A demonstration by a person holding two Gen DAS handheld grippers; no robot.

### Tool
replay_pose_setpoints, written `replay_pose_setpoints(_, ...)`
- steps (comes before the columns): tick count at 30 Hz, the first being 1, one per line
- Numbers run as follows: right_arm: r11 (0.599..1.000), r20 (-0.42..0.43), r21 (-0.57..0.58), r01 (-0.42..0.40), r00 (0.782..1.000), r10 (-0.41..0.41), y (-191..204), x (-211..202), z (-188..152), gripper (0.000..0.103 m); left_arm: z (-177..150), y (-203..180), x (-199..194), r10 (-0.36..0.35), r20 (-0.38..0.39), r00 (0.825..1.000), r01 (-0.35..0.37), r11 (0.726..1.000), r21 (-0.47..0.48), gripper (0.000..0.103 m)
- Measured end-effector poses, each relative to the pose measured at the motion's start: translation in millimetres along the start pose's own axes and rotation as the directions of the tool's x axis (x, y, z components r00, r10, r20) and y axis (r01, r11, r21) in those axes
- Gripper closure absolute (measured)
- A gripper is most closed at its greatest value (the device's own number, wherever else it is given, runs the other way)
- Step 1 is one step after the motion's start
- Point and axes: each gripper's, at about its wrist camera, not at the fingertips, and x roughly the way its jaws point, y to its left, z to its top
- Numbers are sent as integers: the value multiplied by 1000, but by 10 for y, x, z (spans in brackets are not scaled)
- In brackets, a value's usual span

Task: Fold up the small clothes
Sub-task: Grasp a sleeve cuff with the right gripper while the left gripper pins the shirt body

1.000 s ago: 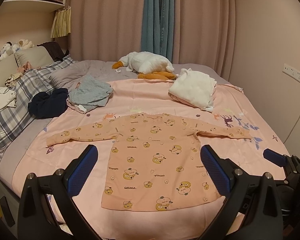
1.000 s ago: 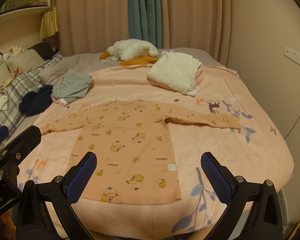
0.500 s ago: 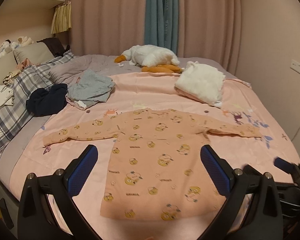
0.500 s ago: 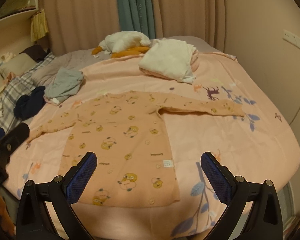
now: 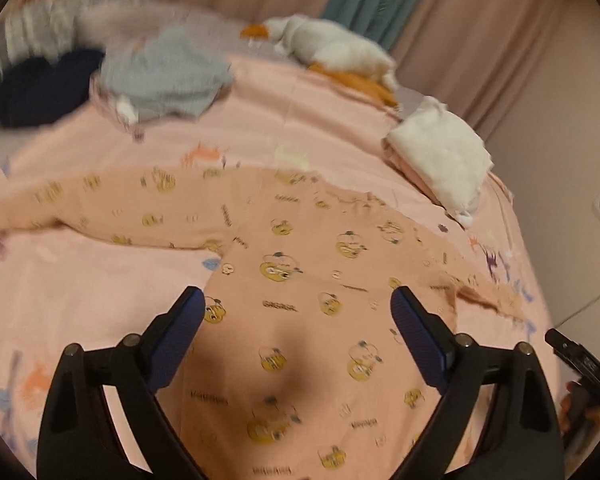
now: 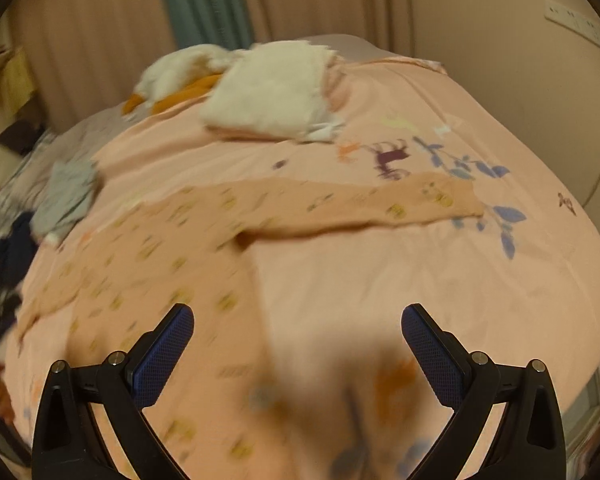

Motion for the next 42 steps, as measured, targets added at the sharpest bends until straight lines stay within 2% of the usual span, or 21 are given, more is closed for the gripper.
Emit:
replay_pose_setpoints(3, 998, -10, 65, 20, 1000, -19, -275, 270, 285, 0, 112, 234, 286, 3, -25, 1000, -4, 999, -51, 12)
replay_pose_setpoints(6, 987, -39, 155, -30, 999, 37, -573, 527, 452, 0, 166, 384, 539, 43, -64, 997, -47, 997, -62, 14)
replay_pose_setpoints(8, 968, -54, 240, -68, 995, 84, -794, 714, 523, 0, 178, 516, 711, 13, -102, 995, -24, 995, -101, 22)
replay_pose_setpoints(12, 920, -88, 383, -84, 988, 127, -1248, 1032, 564, 0, 156, 703, 1115, -103, -191, 976, 59, 972, -225, 25)
replay_pose_setpoints(15, 885, -94, 459, -75, 987, 132, -1557, 1099, 546, 0, 192, 634, 1175, -161, -165, 973, 128, 973, -194, 26)
replay_pose_setpoints(17, 860, -88, 504, -79, 986, 142, -1734, 1076, 486, 0, 195, 628, 1259, -226, -171, 959, 185, 956, -226, 41)
replay_pose_setpoints(18, 846, -89, 527, -83, 984, 152, -1834, 1071, 448, 0, 186, 666, 1297, -241, -157, 958, 198, 948, -250, 48)
replay_pose_setpoints(20, 826, -77, 554, -98, 983, 168, -1991, 1063, 393, 0, 125, 802, 1376, -251, -121, 961, 201, 925, -323, 92)
replay_pose_setpoints(21, 819, -71, 565, -103, 982, 172, -2055, 1085, 386, 0, 93, 897, 1423, -239, -115, 964, 181, 911, -371, 94)
replay_pose_setpoints(23, 790, -70, 604, -106, 980, 185, -2193, 1098, 324, 0, 24, 1058, 1445, -334, -67, 940, 269, 848, -457, 94)
replay_pose_setpoints(24, 768, -60, 629, -122, 977, 205, -2269, 1107, 288, 0, 23, 1074, 1446, -351, -65, 934, 282, 838, -467, 94)
replay_pose_setpoints(26, 730, -30, 660, -177, 965, 261, -2397, 1148, 247, 1, 43, 1009, 1429, -323, -83, 943, 256, 860, -442, 94)
replay_pose_setpoints(28, 694, 8, 685, -223, 954, 299, -2496, 1165, 236, 4, 72, 852, 1387, -241, -100, 965, 193, 918, -347, 94)
replay_pose_setpoints(30, 642, 54, 719, -266, 942, 330, -2598, 1203, 265, 10, 78, 712, 1346, -164, -99, 981, 133, 956, -261, 94)
replay_pose_setpoints(31, 616, 77, 733, -289, 935, 347, -2633, 1228, 279, 13, 81, 663, 1332, -141, -98, 985, 115, 965, -236, 94)
replay_pose_setpoints(33, 584, 103, 744, -324, 920, 378, -2660, 1300, 311, 27, 73, 627, 1331, -111, -99, 989, 89, 975, -202, 94)
replay_pose_setpoints(34, 582, 102, 744, -327, 918, 384, -2642, 1342, 325, 31, 75, 614, 1334, -102, -98, 990, 82, 979, -189, 94)
replay_pose_setpoints(35, 587, 86, 745, -317, 918, 386, -2618, 1409, 352, 42, 74, 595, 1328, -94, -95, 991, 76, 981, -178, 94)
replay_pose_setpoints(36, 592, 75, 746, -305, 922, 380, -2602, 1465, 354, 52, 71, 589, 1352, -86, -95, 992, 69, 983, -170, 94)
replay_pose_setpoints(40, 588, 76, 758, -282, 934, 349, -2579, 1586, 381, 74, 62, 572, 1380, -54, -93, 994, 41, 990, -136, 94)
replay_pose_setpoints(42, 597, 63, 761, -256, 944, 325, -2589, 1605, 382, 91, 67, 568, 1377, -45, -89, 995, 34, 991, -127, 94)
